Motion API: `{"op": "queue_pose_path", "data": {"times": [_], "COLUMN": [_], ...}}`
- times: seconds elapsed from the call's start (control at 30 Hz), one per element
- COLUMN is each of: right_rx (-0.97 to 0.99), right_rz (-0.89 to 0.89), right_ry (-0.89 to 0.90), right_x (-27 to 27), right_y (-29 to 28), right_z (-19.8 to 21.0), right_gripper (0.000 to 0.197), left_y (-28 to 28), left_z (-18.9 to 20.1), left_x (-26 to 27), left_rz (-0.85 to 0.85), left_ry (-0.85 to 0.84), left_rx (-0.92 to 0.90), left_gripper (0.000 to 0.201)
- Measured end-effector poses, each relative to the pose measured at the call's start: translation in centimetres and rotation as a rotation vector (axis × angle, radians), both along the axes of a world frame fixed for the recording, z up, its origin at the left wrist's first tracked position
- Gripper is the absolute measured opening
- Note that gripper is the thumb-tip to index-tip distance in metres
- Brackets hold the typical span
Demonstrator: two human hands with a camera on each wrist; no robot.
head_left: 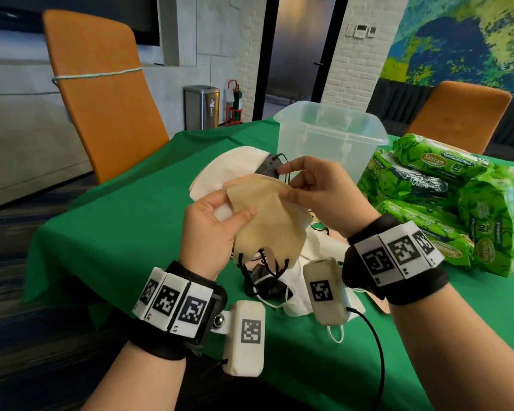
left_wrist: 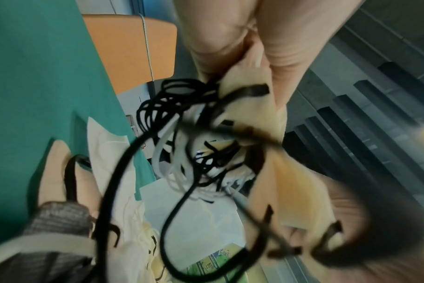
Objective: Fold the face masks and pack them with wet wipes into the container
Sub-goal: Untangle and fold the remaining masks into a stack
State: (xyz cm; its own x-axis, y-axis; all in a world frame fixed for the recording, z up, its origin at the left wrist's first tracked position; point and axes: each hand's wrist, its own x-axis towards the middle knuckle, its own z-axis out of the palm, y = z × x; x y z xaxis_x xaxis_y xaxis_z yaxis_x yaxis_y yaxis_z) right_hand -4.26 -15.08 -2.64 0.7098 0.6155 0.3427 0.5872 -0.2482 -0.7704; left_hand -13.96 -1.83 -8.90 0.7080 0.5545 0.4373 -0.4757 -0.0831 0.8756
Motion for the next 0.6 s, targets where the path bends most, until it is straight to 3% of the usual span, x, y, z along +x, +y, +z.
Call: {"op": "queue_pose_path", "data": {"times": [0.23, 0.33, 0.47, 0.6], "right_rx": [-0.066, -0.05, -0.045, -0.053], "right_rz": [-0.09, -0.02, 0.049, 0.106], "right_ry": [-0.19, -0.249, -0.321, -0.291], "right_x": [-0.9, -1.3, -1.5, -1.7], "right_y": [-0.1, -0.3, -0.4, -0.6], "right_z": [-0.4, -0.6, -0.7, -0.7], "right_gripper": [0.023, 0.022, 0.036, 0.031], "left_y": [-0.1, -0.1, 0.1, 0.3], "left_z": [0.3, 0.3, 0.3, 0.4], "left_x": [-0.3, -0.2, -0.1, -0.2], "left_rz": [-0.003, -0.025, -0.055, -0.091], "left_ry": [-0.048, -0.074, -0.07, -0.063], "left_rx": [0.041, -0.002, -0.037, -0.016], "left_gripper": [0.053, 0.053, 0.051, 0.051]}}
